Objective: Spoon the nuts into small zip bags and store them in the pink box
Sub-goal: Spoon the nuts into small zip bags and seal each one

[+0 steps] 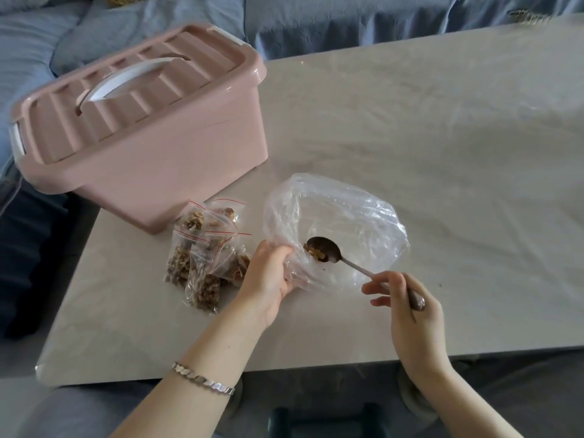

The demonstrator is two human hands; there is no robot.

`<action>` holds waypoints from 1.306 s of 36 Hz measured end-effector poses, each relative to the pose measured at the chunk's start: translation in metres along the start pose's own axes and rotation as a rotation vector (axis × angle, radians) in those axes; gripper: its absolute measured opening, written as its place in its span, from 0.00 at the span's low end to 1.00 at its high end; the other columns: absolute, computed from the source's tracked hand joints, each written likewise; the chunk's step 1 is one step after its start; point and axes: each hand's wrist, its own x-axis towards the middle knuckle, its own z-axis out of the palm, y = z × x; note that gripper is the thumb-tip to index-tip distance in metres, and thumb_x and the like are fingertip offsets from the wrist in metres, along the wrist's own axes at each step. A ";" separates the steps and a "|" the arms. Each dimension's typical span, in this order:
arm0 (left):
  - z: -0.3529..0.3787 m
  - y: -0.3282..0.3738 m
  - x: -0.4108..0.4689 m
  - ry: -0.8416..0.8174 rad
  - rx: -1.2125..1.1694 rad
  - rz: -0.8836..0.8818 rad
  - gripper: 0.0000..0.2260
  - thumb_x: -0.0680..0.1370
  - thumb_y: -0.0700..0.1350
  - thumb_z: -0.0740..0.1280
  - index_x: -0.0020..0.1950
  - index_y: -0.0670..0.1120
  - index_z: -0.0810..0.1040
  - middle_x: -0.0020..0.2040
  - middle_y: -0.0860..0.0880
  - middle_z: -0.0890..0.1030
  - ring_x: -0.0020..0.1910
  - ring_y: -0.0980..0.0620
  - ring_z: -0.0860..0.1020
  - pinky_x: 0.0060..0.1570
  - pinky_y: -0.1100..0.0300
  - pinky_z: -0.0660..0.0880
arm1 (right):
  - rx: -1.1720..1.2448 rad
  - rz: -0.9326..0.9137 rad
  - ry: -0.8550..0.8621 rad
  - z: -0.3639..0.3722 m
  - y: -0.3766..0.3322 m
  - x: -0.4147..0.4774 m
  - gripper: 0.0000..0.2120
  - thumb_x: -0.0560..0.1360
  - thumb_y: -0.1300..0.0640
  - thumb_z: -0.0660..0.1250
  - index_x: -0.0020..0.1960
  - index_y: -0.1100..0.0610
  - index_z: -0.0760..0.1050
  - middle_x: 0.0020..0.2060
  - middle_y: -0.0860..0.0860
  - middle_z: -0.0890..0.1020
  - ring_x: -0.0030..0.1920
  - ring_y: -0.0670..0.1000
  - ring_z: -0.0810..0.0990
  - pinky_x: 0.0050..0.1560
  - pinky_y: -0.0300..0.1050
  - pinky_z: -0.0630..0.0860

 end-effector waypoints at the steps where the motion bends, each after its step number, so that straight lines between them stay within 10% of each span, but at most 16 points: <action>1: 0.001 0.000 0.000 -0.010 0.003 -0.002 0.05 0.79 0.36 0.57 0.47 0.43 0.71 0.47 0.42 0.70 0.46 0.43 0.70 0.46 0.45 0.76 | 0.027 0.029 0.011 0.001 0.000 0.000 0.15 0.73 0.47 0.55 0.41 0.53 0.77 0.37 0.48 0.84 0.39 0.48 0.82 0.40 0.38 0.79; 11: 0.003 -0.006 0.005 0.069 0.489 0.272 0.07 0.76 0.47 0.65 0.54 0.52 0.72 0.46 0.53 0.79 0.45 0.52 0.77 0.48 0.60 0.72 | 0.285 0.321 0.112 0.003 -0.003 0.004 0.17 0.79 0.52 0.56 0.42 0.60 0.77 0.31 0.54 0.84 0.35 0.52 0.83 0.36 0.37 0.80; 15: 0.003 -0.006 0.007 0.095 0.494 0.252 0.04 0.76 0.45 0.65 0.42 0.53 0.73 0.41 0.53 0.79 0.44 0.52 0.77 0.42 0.65 0.71 | 0.304 0.353 0.127 0.003 -0.005 0.002 0.17 0.80 0.52 0.56 0.42 0.60 0.78 0.32 0.55 0.84 0.36 0.52 0.84 0.36 0.37 0.80; 20: 0.006 -0.004 0.007 0.096 0.301 0.195 0.03 0.72 0.46 0.67 0.44 0.49 0.79 0.46 0.45 0.83 0.50 0.44 0.80 0.56 0.44 0.75 | 0.275 0.353 0.135 0.006 -0.006 0.000 0.17 0.79 0.52 0.56 0.43 0.60 0.78 0.31 0.52 0.84 0.35 0.50 0.83 0.36 0.36 0.79; 35: -0.003 -0.017 0.007 0.144 0.318 0.274 0.05 0.78 0.48 0.61 0.46 0.58 0.74 0.52 0.50 0.81 0.52 0.48 0.79 0.57 0.45 0.75 | 0.514 0.459 0.153 -0.016 -0.017 0.011 0.18 0.81 0.52 0.54 0.42 0.62 0.75 0.29 0.57 0.82 0.33 0.52 0.83 0.35 0.38 0.80; 47: 0.000 -0.019 -0.002 0.110 0.283 0.222 0.14 0.81 0.47 0.57 0.67 0.51 0.67 0.63 0.50 0.75 0.60 0.49 0.75 0.61 0.48 0.72 | 0.173 0.220 0.108 -0.023 -0.018 0.015 0.17 0.80 0.53 0.56 0.41 0.60 0.77 0.31 0.56 0.83 0.35 0.53 0.83 0.39 0.39 0.81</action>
